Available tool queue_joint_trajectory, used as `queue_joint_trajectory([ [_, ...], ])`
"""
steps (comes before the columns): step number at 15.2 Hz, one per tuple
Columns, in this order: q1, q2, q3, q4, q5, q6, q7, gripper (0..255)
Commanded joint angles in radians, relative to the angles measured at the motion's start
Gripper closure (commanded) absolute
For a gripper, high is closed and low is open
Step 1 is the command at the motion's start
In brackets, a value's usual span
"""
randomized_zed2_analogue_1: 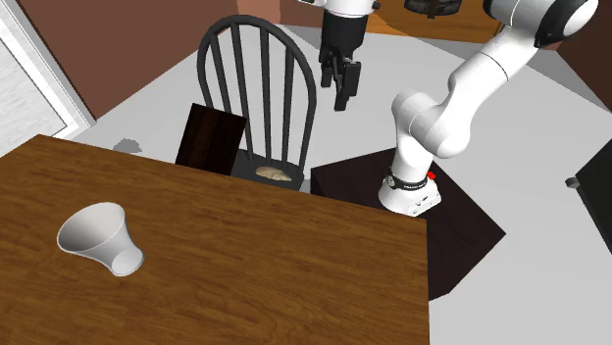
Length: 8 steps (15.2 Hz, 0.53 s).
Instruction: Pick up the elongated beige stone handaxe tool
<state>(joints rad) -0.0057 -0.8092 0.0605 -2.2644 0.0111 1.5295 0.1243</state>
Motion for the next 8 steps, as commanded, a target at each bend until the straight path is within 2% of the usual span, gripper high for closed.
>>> queue_joint_trajectory([
  [1,0.0,0.0,0.0,0.0,0.0,0.0,0.0,0],
  [8,-0.044,0.077,-0.057,-0.14,-0.053,0.191,-0.032,0],
])
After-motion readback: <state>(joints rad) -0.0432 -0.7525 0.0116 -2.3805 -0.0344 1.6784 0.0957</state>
